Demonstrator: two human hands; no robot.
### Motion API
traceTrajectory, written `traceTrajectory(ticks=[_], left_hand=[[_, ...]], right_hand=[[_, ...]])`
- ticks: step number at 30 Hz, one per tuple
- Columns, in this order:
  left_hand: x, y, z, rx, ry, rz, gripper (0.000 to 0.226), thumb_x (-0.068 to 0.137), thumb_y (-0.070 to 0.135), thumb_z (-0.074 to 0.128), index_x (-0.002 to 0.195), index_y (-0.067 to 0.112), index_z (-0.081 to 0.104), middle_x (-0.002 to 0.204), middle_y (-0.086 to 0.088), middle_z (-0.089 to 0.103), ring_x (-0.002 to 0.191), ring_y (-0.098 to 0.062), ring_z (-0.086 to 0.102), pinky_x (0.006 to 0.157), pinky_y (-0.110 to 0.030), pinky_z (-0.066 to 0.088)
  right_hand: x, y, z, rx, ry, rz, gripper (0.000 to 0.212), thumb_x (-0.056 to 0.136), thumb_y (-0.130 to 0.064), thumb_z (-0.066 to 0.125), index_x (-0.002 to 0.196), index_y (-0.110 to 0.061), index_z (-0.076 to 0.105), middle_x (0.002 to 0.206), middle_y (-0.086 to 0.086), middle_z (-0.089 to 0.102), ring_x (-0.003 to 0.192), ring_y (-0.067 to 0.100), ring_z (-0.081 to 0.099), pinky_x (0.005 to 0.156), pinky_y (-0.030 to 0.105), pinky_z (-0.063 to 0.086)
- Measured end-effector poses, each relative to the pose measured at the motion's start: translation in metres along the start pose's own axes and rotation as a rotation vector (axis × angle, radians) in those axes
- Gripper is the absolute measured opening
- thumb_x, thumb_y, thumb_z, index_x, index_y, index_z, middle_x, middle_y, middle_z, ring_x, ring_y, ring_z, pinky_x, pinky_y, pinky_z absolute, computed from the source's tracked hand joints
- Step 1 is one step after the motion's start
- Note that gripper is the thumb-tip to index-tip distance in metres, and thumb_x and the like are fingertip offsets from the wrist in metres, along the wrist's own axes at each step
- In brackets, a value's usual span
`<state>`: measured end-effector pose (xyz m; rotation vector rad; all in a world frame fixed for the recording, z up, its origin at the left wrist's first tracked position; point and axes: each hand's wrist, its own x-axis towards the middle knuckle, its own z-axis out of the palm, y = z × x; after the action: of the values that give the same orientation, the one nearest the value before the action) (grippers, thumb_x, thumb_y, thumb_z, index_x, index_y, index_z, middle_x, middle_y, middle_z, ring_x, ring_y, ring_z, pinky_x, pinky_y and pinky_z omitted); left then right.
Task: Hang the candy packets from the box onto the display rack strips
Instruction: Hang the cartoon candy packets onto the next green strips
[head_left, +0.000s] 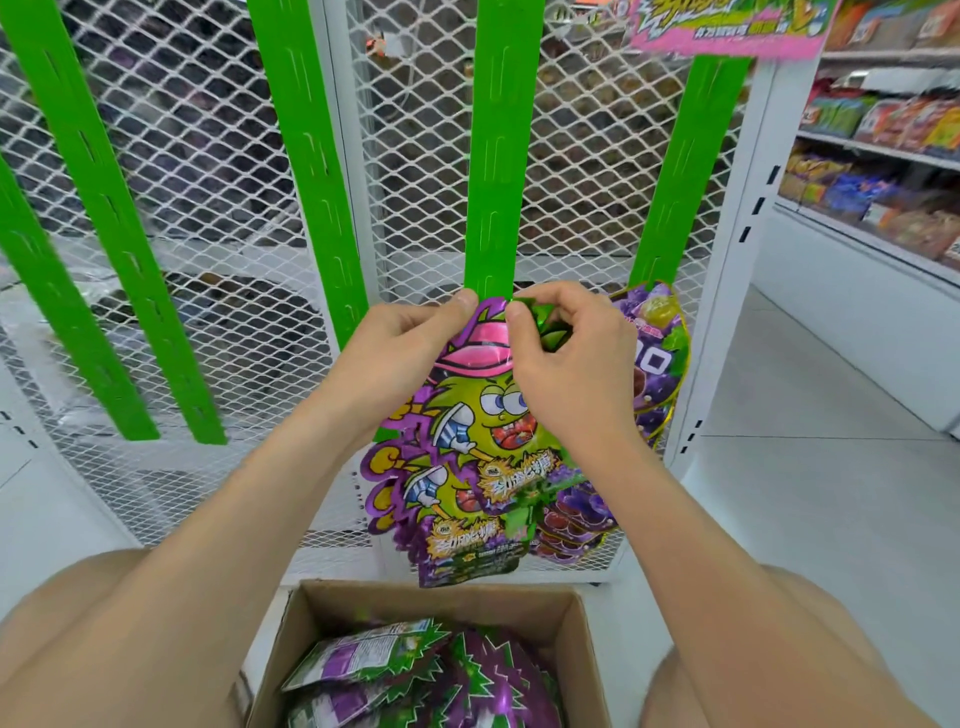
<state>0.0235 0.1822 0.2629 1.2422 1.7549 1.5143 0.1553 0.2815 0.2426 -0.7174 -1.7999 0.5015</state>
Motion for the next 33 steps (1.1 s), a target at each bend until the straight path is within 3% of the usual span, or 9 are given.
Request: traceTrajectory(ticks=[4,7,12,16,19,22,24,28,33], left_hand=[[0.001,-0.003,-0.001,0.027,0.006,0.030,0.054,0.105,0.053,0.056,0.064,0.025,0.079,0.071,0.001,0.076,0.073,-0.012,0.073,0.090,-0.032,0.055],[0.004,-0.007,-0.002,0.062,0.030,0.047,0.066,0.105,0.054,0.056,0.048,0.020,0.056,0.056,-0.004,0.046,0.061,-0.019,0.048,0.081,-0.032,0.044],[0.004,-0.020,-0.003,0.184,0.055,0.152,0.058,0.107,0.050,0.055,0.068,0.007,0.058,0.055,-0.001,0.044,0.050,-0.017,0.037,0.055,-0.031,0.033],[-0.003,-0.032,-0.004,0.456,0.138,0.320,0.011,0.103,0.029,0.067,0.106,0.024,0.077,0.093,0.006,0.078,0.086,-0.016,0.072,0.085,-0.037,0.059],[-0.019,-0.043,0.000,0.740,0.265,0.434,0.046,0.096,0.017,0.073,0.140,0.018,0.061,0.129,-0.001,0.064,0.119,-0.020,0.058,0.104,-0.026,0.040],[-0.039,-0.061,0.006,0.845,0.343,0.566,0.037,0.087,0.009,0.073,0.122,0.014,0.062,0.118,-0.008,0.055,0.108,-0.030,0.052,0.094,-0.036,0.042],[-0.052,-0.083,0.012,0.863,0.133,0.480,0.023,0.084,0.010,0.072,0.103,0.018,0.062,0.103,-0.003,0.055,0.094,-0.029,0.055,0.081,-0.045,0.049],[-0.084,-0.148,0.025,1.087,-0.626,0.027,0.024,0.092,0.043,0.070,0.082,0.026,0.056,0.079,0.004,0.059,0.081,-0.027,0.064,0.072,-0.043,0.059],[-0.125,-0.234,0.034,1.250,-0.874,-0.262,0.039,0.102,0.045,0.060,0.121,0.011,0.061,0.106,-0.008,0.067,0.098,-0.032,0.068,0.078,-0.044,0.060]], right_hand=[[-0.001,-0.003,-0.001,-0.016,-0.026,0.051,0.012,0.089,-0.038,0.068,0.090,-0.027,0.074,0.066,-0.012,0.066,0.066,0.014,0.063,0.077,0.051,0.055],[-0.004,-0.002,-0.005,-0.055,-0.068,0.078,0.012,0.089,-0.037,0.068,0.089,-0.027,0.074,0.067,-0.013,0.067,0.063,0.014,0.063,0.075,0.049,0.056],[-0.011,0.008,-0.011,-0.132,-0.211,0.032,0.009,0.096,-0.032,0.071,0.095,-0.023,0.072,0.077,-0.016,0.068,0.070,0.006,0.059,0.080,0.037,0.051],[-0.018,0.017,-0.016,-0.191,-0.253,0.055,0.010,0.094,-0.031,0.075,0.102,-0.027,0.069,0.086,-0.021,0.065,0.080,-0.004,0.059,0.082,0.021,0.043],[-0.029,0.013,-0.023,-0.214,-0.112,-0.061,0.028,0.090,-0.017,0.074,0.116,-0.019,0.066,0.105,-0.006,0.064,0.100,0.010,0.060,0.093,0.023,0.046],[-0.053,0.002,-0.028,-0.129,-0.249,-0.056,0.014,0.088,-0.012,0.067,0.098,-0.019,0.071,0.084,-0.009,0.067,0.078,0.007,0.060,0.077,0.018,0.048],[-0.076,0.008,-0.023,-0.249,-0.668,0.041,0.006,0.088,-0.024,0.064,0.087,-0.024,0.070,0.075,-0.009,0.068,0.072,0.010,0.064,0.077,0.029,0.056],[-0.124,0.024,-0.016,-0.672,-1.514,-0.053,0.030,0.096,-0.034,0.059,0.073,-0.017,0.051,0.070,0.002,0.047,0.067,0.023,0.053,0.069,0.037,0.052],[-0.144,0.037,-0.013,-0.667,-1.643,-0.084,0.043,0.105,-0.027,0.054,0.067,-0.017,0.036,0.067,0.002,0.036,0.056,0.020,0.037,0.058,0.035,0.038]])
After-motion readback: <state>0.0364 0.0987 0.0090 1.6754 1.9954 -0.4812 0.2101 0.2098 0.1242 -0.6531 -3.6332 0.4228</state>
